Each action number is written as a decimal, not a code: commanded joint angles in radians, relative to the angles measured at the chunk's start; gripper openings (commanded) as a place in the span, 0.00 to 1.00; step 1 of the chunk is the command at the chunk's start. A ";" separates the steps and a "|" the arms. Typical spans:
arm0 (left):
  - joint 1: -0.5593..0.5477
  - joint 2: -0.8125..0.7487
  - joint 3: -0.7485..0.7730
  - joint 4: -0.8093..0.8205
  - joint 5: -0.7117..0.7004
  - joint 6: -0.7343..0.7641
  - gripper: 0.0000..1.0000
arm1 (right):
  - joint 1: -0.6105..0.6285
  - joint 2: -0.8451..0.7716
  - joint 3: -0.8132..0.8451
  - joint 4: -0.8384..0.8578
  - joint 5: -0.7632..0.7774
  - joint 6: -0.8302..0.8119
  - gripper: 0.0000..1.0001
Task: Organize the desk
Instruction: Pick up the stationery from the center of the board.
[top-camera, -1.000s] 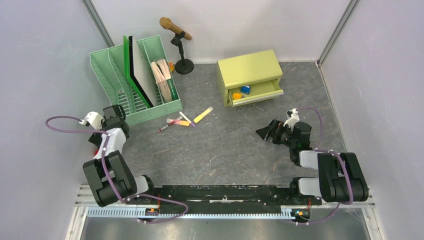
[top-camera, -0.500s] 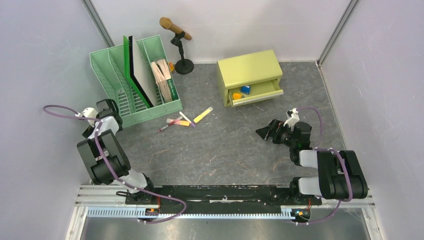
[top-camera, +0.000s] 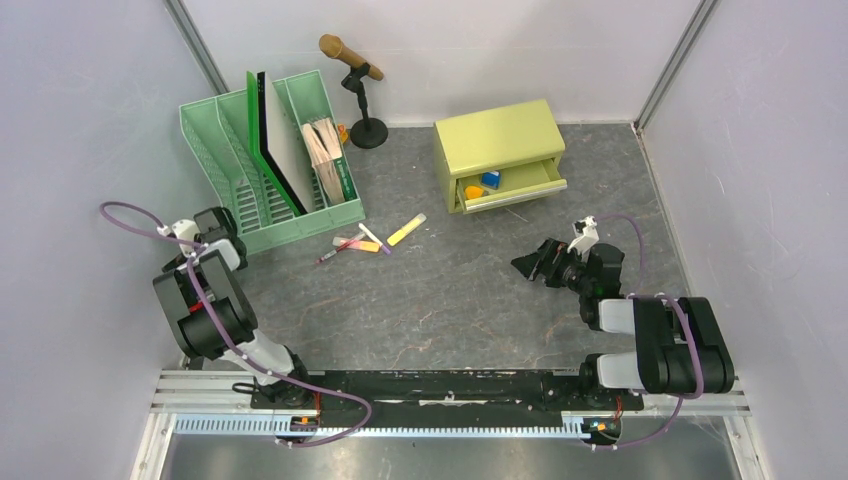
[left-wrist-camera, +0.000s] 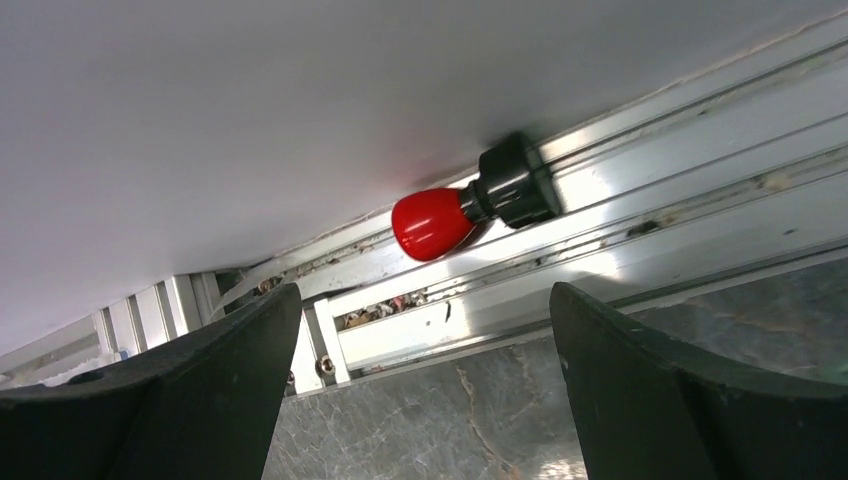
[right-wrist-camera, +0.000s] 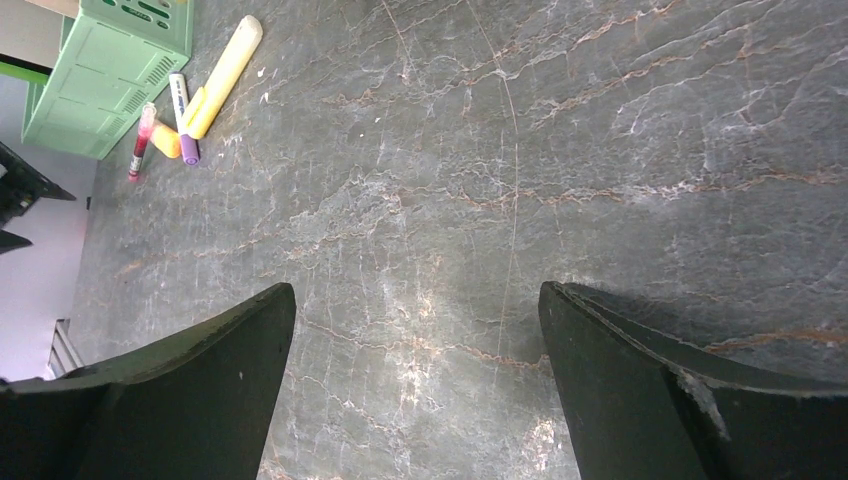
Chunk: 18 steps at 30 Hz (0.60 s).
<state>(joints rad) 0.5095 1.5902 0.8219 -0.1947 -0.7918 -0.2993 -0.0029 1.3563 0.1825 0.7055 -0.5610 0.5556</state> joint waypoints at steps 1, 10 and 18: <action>0.024 -0.004 -0.099 0.188 -0.026 0.097 1.00 | -0.021 0.041 -0.037 -0.136 0.004 0.006 0.99; 0.088 0.077 -0.064 0.247 0.059 0.151 1.00 | -0.026 0.051 -0.039 -0.129 -0.002 0.010 0.99; 0.119 0.111 -0.071 0.350 0.141 0.091 1.00 | -0.030 0.081 -0.032 -0.116 -0.019 0.016 0.99</action>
<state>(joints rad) 0.6163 1.6909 0.7464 0.0257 -0.6868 -0.1902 -0.0292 1.3865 0.1825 0.7372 -0.6060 0.5739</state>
